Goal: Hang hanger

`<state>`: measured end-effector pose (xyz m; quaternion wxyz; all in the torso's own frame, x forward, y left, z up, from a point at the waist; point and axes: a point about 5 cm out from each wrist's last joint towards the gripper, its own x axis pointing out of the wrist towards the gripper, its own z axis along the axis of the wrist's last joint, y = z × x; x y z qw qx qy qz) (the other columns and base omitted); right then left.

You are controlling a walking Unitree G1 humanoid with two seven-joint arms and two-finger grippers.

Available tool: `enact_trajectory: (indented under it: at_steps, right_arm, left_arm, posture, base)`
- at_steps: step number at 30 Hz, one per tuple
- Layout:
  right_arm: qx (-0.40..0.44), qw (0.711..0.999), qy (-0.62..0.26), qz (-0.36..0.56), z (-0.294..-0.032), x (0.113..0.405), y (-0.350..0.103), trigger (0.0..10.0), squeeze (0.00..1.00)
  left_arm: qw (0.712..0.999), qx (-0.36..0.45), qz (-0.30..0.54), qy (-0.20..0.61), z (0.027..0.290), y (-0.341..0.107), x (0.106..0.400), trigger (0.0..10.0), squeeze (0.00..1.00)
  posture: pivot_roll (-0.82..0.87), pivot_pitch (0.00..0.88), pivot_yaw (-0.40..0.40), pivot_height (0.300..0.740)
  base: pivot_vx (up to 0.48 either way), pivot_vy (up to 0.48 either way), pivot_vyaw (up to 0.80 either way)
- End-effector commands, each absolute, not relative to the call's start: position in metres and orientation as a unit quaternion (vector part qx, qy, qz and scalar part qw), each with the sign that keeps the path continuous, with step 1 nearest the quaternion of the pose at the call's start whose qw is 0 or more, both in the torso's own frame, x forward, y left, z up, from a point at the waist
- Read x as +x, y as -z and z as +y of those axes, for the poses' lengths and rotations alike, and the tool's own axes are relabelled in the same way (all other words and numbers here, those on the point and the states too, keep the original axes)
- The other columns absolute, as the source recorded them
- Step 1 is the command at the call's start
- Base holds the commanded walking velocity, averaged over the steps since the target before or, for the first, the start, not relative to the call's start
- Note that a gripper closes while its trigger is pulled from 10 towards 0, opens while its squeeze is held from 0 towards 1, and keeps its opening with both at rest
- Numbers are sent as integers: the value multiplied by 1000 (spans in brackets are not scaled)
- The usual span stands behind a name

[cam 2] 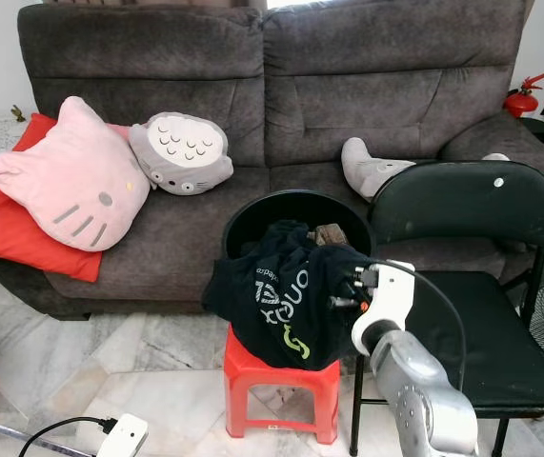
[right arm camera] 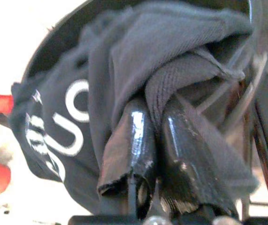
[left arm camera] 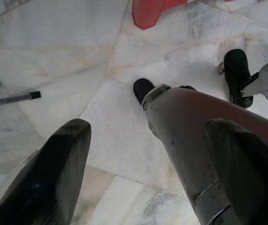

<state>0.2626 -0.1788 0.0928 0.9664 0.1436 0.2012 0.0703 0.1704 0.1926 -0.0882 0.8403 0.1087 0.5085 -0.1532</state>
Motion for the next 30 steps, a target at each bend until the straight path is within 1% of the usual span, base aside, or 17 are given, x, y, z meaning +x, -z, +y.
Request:
enact_trajectory:
  at_steps: [1, 3, 4, 7, 8, 9, 10, 11, 12, 13, 24, 25, 26, 27, 28, 29, 30]
  right_arm:
    - [150, 964, -46, 215, -184, 260, -84, 10000, 0]
    - [151, 963, -34, 220, -187, 259, -80, 10000, 0]
    - [156, 960, -24, 229, -190, 257, -75, 10000, 180]
    - [157, 960, -25, 232, -191, 255, -72, 10000, 216]
    - [157, 959, -25, 235, -190, 254, -71, 10000, 898]
    - [154, 959, -24, 237, -190, 253, -70, 10000, 863]
    - [153, 959, -24, 237, -190, 253, -70, 10000, 737]
    - [151, 959, -23, 237, -190, 253, -70, 10000, 737]
    - [151, 960, -22, 235, -191, 253, -70, 10000, 329]
    - [150, 961, -18, 233, -191, 253, -70, 10000, 0]
    - [145, 959, 47, 239, -207, 251, -64, 10000, 0]
    - [144, 960, 49, 236, -208, 251, -64, 10000, 600]
    - [144, 960, 53, 234, -209, 252, -64, 10000, 855]
    - [143, 960, 57, 233, -209, 252, -64, 10000, 855]
    - [141, 960, 62, 232, -210, 252, -64, 10000, 812]
    - [140, 960, 65, 232, -211, 253, -64, 10000, 325]
    - [140, 960, 66, 233, -211, 253, -63, 10000, 0]
  left_arm:
    - [837, 115, 512, 151, 197, 88, 171, 10000, 0]
    - [837, 115, 512, 151, 197, 88, 171, 10000, 0]
    - [837, 115, 512, 152, 197, 88, 171, 10000, 0]
    - [837, 115, 513, 152, 196, 88, 171, 10000, 0]
    - [837, 115, 513, 153, 197, 88, 171, 10000, 0]
    - [837, 115, 513, 153, 197, 88, 171, 10000, 0]
    - [837, 115, 513, 153, 196, 88, 170, 10000, 0]
    - [837, 116, 513, 154, 196, 88, 170, 10000, 0]
    - [837, 116, 513, 154, 196, 88, 170, 10000, 0]
    - [837, 116, 513, 154, 196, 88, 170, 10000, 0]
    - [837, 116, 513, 154, 196, 88, 171, 10000, 0]
    - [837, 116, 513, 154, 196, 88, 171, 10000, 0]
    - [836, 116, 513, 154, 196, 88, 171, 10000, 0]
    - [836, 116, 513, 154, 196, 88, 171, 10000, 0]
    - [837, 116, 513, 154, 196, 88, 171, 10000, 0]
    - [837, 116, 513, 154, 196, 88, 171, 10000, 0]
    - [836, 116, 513, 154, 196, 88, 171, 10000, 0]
  posture:
    - [-92, 0, 50, 740]
    - [-92, 0, 50, 740]
    - [-90, 0, 49, 740]
    - [-90, 0, 49, 740]
    - [-92, 0, 50, 740]
    - [-92, 0, 50, 740]
    - [-91, 0, 49, 740]
    - [-91, 0, 49, 740]
    - [-91, 0, 49, 740]
    - [-90, 0, 48, 740]
    - [-91, 0, 47, 740]
    - [-91, 0, 47, 740]
    - [-89, 0, 46, 740]
    - [-89, 0, 46, 740]
    - [-89, 0, 46, 740]
    - [-89, 0, 46, 740]
    - [-89, 0, 46, 740]
  base:
    - [0, 0, 0]
    - [0, 0, 0]
    - [0, 0, 0]
    - [0, 0, 0]
    - [0, 0, 0]
    - [0, 0, 0]
    - [0, 0, 0]
    - [0, 0, 0]
    - [0, 0, 0]
    - [0, 0, 0]
    - [0, 0, 0]
    - [0, 0, 0]
    - [0, 0, 0]
    - [0, 0, 0]
    - [0, 0, 0]
    - [0, 0, 0]
    - [0, 0, 0]
